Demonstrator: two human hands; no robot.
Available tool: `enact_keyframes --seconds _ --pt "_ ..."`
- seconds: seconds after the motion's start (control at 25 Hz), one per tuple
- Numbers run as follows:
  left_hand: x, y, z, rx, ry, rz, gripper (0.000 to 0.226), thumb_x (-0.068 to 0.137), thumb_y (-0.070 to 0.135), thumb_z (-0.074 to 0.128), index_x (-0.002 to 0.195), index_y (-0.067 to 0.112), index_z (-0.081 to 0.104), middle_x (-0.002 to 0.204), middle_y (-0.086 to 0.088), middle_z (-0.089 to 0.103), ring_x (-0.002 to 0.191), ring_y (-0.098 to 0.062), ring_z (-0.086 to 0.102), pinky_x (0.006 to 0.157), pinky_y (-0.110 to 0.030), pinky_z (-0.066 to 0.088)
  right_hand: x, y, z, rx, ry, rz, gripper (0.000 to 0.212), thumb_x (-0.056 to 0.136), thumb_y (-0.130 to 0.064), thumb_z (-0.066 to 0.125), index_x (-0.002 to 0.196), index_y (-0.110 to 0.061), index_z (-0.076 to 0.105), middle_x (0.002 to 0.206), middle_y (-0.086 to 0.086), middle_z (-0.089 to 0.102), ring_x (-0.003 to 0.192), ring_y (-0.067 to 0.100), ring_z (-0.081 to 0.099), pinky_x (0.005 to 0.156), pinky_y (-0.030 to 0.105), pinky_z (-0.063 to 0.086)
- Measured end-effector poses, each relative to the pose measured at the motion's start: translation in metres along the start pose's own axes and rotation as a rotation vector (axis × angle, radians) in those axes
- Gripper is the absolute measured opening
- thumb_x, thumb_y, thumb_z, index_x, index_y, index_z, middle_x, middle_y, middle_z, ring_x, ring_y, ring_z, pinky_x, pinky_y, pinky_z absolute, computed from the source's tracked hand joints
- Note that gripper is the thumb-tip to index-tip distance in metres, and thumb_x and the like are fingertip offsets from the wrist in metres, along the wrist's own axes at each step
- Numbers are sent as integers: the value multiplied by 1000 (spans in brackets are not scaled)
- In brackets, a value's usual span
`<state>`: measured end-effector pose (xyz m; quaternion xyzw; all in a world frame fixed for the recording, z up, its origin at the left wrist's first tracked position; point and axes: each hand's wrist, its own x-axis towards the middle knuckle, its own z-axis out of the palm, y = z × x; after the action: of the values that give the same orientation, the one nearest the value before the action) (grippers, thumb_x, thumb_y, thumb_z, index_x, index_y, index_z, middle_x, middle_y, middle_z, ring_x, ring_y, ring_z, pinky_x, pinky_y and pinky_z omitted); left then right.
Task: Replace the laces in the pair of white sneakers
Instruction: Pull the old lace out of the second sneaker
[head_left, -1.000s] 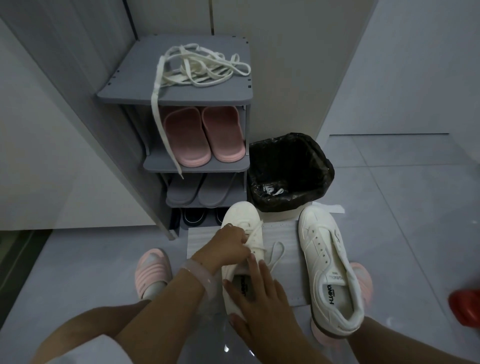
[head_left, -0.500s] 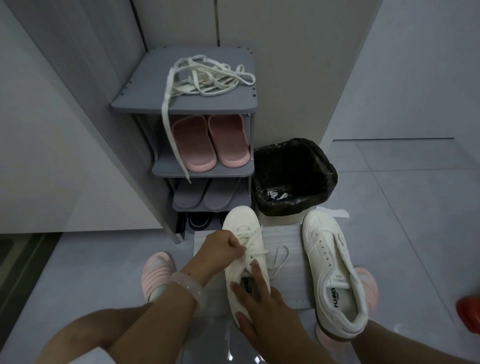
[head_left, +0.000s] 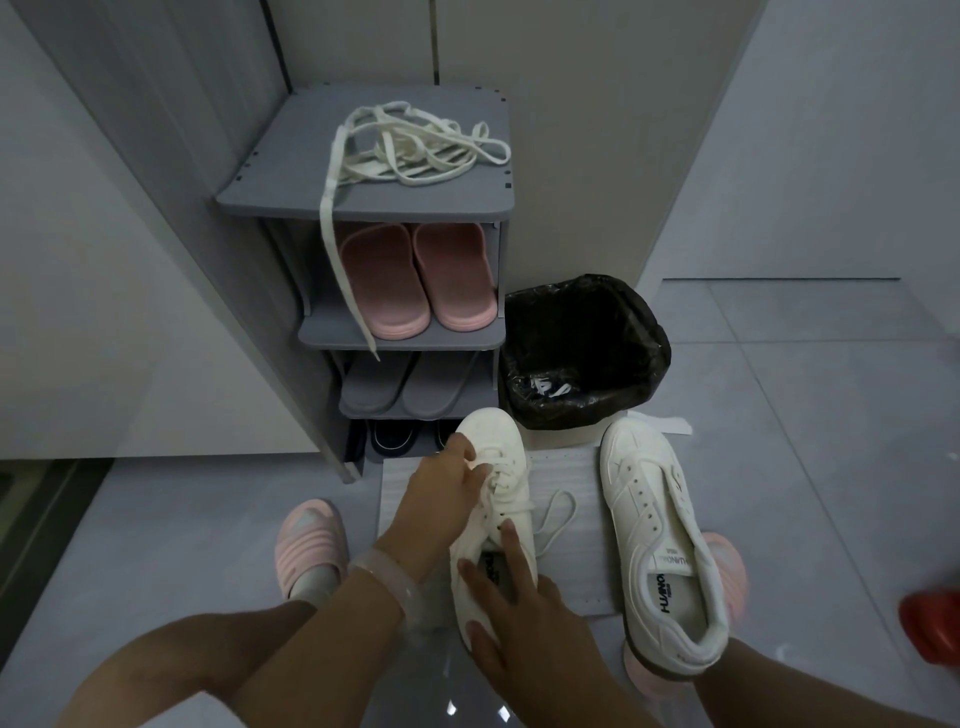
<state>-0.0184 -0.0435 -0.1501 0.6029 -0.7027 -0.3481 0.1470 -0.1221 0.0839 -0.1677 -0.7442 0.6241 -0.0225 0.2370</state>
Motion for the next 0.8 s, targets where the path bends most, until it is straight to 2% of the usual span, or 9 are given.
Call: enact_keyframes --seconds 0.08,0.16,0.24,0.32,0.4,0.48,0.56,0.68,0.8 --pt "-4 -3 -2 -7 -65 -27 19 89 29 58 82 14 50 84 -4 58 80 -19 57 72 -26 44 3 2 6 -78 83 43 58 74 -55 32 129 -40 43 154 12 18 112 36 56 69 40 57" --pt "-9 -4 3 123 -58 27 19 90 26 56 78 14 48 87 -6 57 83 -18 53 71 -24 38 5 3 6 -154 110 65 55 69 -55 39 120 -38 52 140 11 40 117 37 49 68 47 56" --pt "-8 0 6 198 20 69 14 95 21 46 88 9 51 94 -10 59 88 -22 54 70 -24 34 6 4 8 -183 144 27 55 69 -55 41 119 -38 54 139 10 42 122 36 43 71 48 56" --pt "-5 7 4 183 110 62 17 97 18 40 97 5 51 94 -12 61 89 -27 58 71 -29 38 5 5 11 -187 182 -5 54 69 -55 41 119 -39 55 139 10 43 120 37 52 71 43 57" --pt "-3 13 -2 130 165 60 16 95 21 46 95 7 53 88 -9 62 85 -26 59 73 -33 43 4 5 14 -178 201 -27 54 69 -55 41 119 -39 53 138 9 44 115 35 59 69 39 58" --pt "-3 11 -7 54 122 19 16 91 25 54 94 10 55 83 -2 59 84 -22 59 72 -30 43 5 5 13 -161 222 -25 53 68 -55 41 118 -39 52 137 8 44 111 35 61 68 38 59" --pt "-8 5 -7 -22 -7 -104 19 88 30 58 92 13 52 84 0 56 83 -19 57 69 -25 41 6 5 14 -163 243 -24 53 68 -55 41 117 -38 53 136 8 44 110 36 61 68 38 58" --pt "-19 3 2 201 -98 -52 15 94 23 48 84 12 49 90 -5 56 85 -18 52 72 -26 40 6 4 15 -163 238 -17 53 68 -54 41 117 -37 53 136 8 45 109 36 62 68 39 58" --pt "-15 21 -4 280 105 53 16 96 15 38 100 6 50 104 -9 56 96 -23 54 76 -30 39 7 6 14 -163 226 -16 54 67 -55 40 116 -38 54 135 7 48 107 35 63 67 40 58"
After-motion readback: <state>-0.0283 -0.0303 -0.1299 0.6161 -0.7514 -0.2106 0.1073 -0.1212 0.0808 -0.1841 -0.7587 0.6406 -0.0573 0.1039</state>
